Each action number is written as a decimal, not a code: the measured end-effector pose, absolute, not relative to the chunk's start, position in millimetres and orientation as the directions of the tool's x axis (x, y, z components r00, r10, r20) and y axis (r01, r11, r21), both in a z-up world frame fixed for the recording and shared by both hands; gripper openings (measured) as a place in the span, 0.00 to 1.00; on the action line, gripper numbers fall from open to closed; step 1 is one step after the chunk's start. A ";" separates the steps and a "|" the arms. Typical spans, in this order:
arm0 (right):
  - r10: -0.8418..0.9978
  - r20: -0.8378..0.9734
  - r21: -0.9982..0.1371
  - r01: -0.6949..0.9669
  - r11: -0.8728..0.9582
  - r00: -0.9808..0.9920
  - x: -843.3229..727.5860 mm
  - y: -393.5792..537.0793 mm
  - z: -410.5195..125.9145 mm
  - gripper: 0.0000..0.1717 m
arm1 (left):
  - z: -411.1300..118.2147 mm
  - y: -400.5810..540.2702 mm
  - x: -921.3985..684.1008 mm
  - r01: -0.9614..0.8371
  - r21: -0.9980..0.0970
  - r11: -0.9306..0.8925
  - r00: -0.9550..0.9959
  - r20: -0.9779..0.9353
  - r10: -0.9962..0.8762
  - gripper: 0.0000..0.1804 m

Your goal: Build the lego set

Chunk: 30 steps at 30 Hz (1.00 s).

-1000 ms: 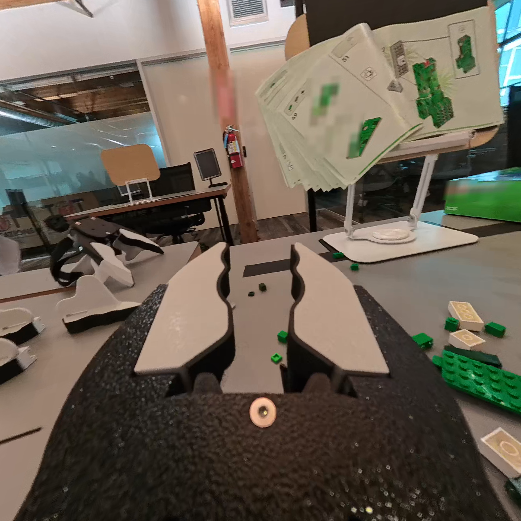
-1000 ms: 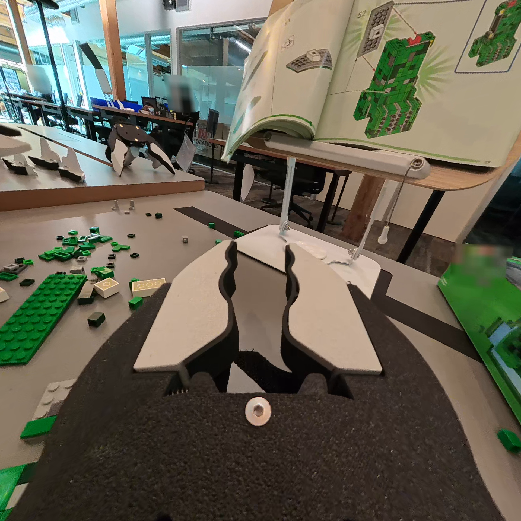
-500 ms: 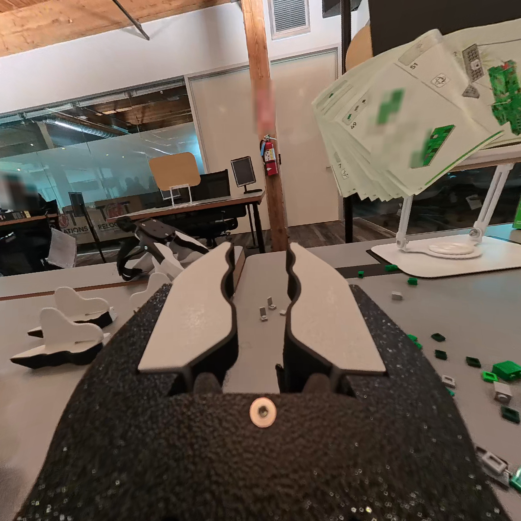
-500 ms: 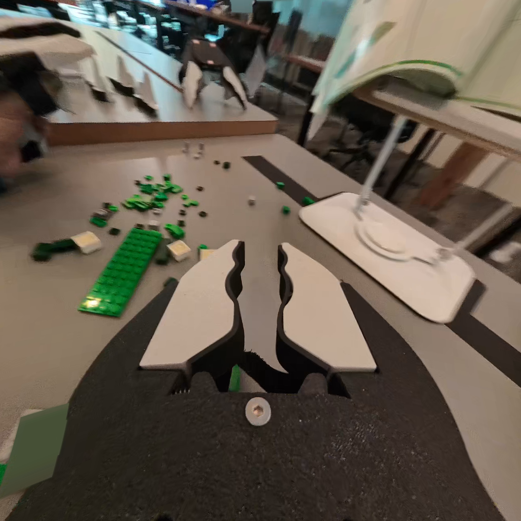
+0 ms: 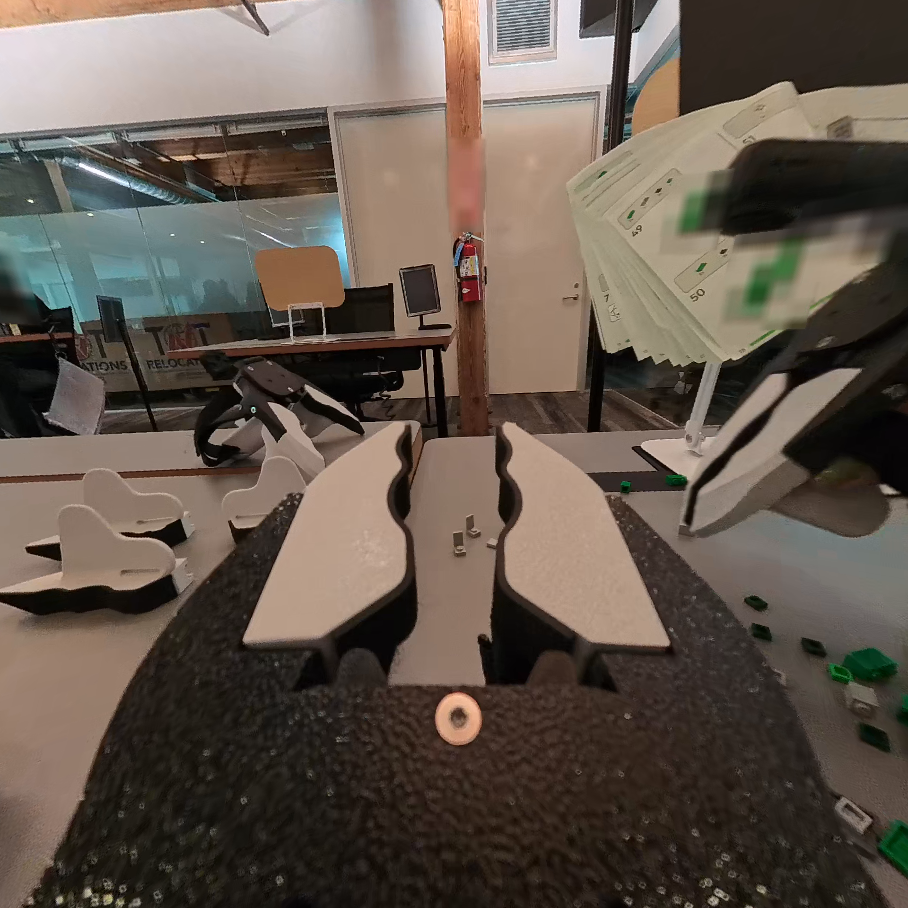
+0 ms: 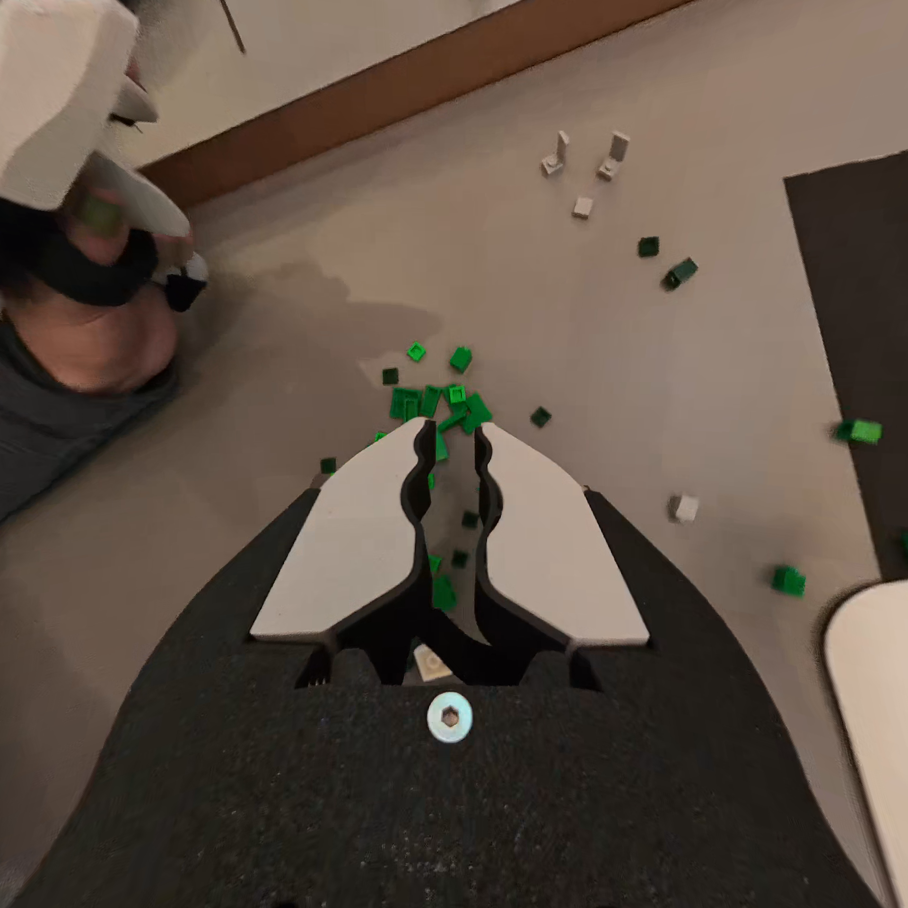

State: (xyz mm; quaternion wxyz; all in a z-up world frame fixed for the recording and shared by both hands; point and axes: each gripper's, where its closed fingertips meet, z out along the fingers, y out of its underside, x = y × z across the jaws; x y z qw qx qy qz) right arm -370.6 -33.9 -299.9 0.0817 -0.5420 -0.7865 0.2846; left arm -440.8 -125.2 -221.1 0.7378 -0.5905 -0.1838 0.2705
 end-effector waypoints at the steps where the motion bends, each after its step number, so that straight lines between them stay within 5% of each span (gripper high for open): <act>1: 0.898 -0.165 -0.508 0.816 0.278 -0.408 -376.4 -35.5 -303.5 0.08 | -221.3 -125.8 -441.3 -0.177 -0.971 0.160 0.786 -0.041 0.617 0.18; 6: 0.897 -0.158 -0.425 0.848 0.316 -0.413 -393.0 -43.6 -321.9 0.09 | -219.0 -133.2 -450.9 -0.165 -0.970 0.178 0.787 -0.021 0.616 0.17; 30: 0.904 -0.070 -0.437 0.828 0.351 -0.421 -374.4 -38.4 -333.8 0.04 | -226.7 -121.7 -449.6 -0.154 -0.976 0.153 0.809 -0.036 0.586 0.16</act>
